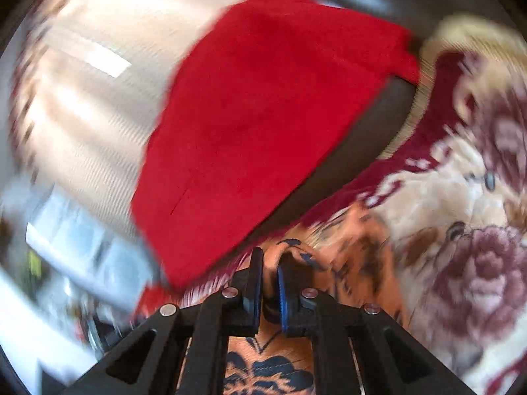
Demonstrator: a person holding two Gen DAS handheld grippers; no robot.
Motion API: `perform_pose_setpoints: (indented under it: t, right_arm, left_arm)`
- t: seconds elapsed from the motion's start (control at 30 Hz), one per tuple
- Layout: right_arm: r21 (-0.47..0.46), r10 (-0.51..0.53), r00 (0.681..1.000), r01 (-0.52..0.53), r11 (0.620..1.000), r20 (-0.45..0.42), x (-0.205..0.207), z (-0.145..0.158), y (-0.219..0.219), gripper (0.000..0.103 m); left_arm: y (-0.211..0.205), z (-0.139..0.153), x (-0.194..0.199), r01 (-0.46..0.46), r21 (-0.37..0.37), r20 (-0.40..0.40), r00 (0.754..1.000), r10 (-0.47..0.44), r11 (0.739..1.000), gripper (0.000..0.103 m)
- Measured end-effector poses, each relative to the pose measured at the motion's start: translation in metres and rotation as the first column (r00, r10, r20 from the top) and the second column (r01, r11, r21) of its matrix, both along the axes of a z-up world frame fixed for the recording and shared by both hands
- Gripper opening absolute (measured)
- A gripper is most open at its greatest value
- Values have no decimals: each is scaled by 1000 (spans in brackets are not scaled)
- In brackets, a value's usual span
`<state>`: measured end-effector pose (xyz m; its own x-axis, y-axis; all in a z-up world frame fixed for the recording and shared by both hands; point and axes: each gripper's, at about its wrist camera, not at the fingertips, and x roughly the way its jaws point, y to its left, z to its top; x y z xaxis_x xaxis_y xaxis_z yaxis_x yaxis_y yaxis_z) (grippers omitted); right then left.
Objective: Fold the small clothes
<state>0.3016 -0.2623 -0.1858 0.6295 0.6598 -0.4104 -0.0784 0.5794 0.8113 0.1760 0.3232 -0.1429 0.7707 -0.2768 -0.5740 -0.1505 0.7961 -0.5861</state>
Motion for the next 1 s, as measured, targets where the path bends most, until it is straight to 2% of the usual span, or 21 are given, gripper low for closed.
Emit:
perform_pose_setpoints:
  t: [0.07, 0.1, 0.17, 0.2, 0.23, 0.27, 0.3, 0.33, 0.37, 0.43, 0.5, 0.6, 0.67, 0.73, 0.8, 0.83, 0.9, 0.93, 1.0]
  right_arm:
    - [35, -78, 991, 82, 996, -111, 30, -38, -9, 10]
    - [40, -111, 983, 118, 992, -146, 40, -56, -11, 11]
    - [18, -180, 952, 191, 982, -246, 53, -91, -18, 12]
    - [20, -186, 940, 200, 980, -286, 56, -102, -22, 14]
    - [42, -175, 939, 195, 980, -295, 59, -107, -25, 21]
    - [45, -167, 944, 188, 981, -285, 60, -103, -28, 31]
    - [42, -169, 952, 185, 982, -254, 59, -96, -30, 35]
    - [49, -172, 958, 187, 981, -228, 56, -91, -32, 53]
    - [69, -173, 964, 190, 979, -200, 53, -87, -33, 73]
    - [106, -176, 973, 192, 976, -146, 48, -73, -34, 74]
    - [101, -141, 984, 152, 983, -110, 43, -60, -27, 74]
    - [59, -87, 995, 90, 994, -53, 28, -42, -16, 74]
    - [21, -54, 997, 55, 998, -46, 21, -37, -7, 74]
    - [-38, -36, 998, 34, 999, -42, 16, -32, 1, 74]
    - [-142, -40, 998, 34, 989, -40, 10, -27, 6, 74]
    - [-172, -31, 999, 24, 985, -41, 11, -29, 8, 74]
    - [-233, -10, 999, -2, 973, -47, 11, -27, 13, 74]
    - [-250, 7, 999, -19, 968, -51, 12, -27, 16, 74]
    - [-300, 29, 998, -47, 953, -64, 17, -32, 28, 74]
  left_arm:
    - [7, -28, 29, -48, 43, -85, 995, 51, 998, 2]
    - [9, -42, 36, -71, 31, -117, 990, 74, 997, 0]
    - [13, -58, 26, -58, -87, -83, 995, 51, 995, 0]
    - [12, -63, 13, -61, -113, -64, 996, 54, 992, 2]
    - [12, -65, 2, -75, -116, -50, 996, 69, 990, 4]
    - [11, -66, -11, -91, -113, -29, 996, 88, 989, 19]
    - [9, -67, -21, -106, -105, -24, 994, 104, 989, 50]
    - [6, -67, -25, -110, -89, -43, 993, 107, 990, 65]
    - [3, -66, -24, -102, -81, -48, 994, 98, 992, 74]
    - [-3, -57, -25, -61, -64, -4, 998, 61, 996, 74]
    - [-11, -55, -21, -40, -28, 12, 999, 40, 999, 77]
    - [-15, -64, -7, 17, -64, -15, 1000, -18, 998, 77]
    - [-18, -69, 5, 44, -94, -41, 998, -48, 995, 77]
    - [-22, -71, 16, 67, -67, -63, 995, -71, 996, 76]
    - [-27, -68, 25, 81, -13, -75, 994, -82, 997, 73]
    - [-30, -67, 29, 97, 14, -79, 992, -95, 995, 69]
    - [-37, -66, 35, 127, 65, -109, 987, -119, 990, 39]
    - [-41, -70, 40, 141, 77, -127, 983, -130, 987, 33]
    - [-45, -75, 47, 165, 90, -151, 977, -150, 982, 11]
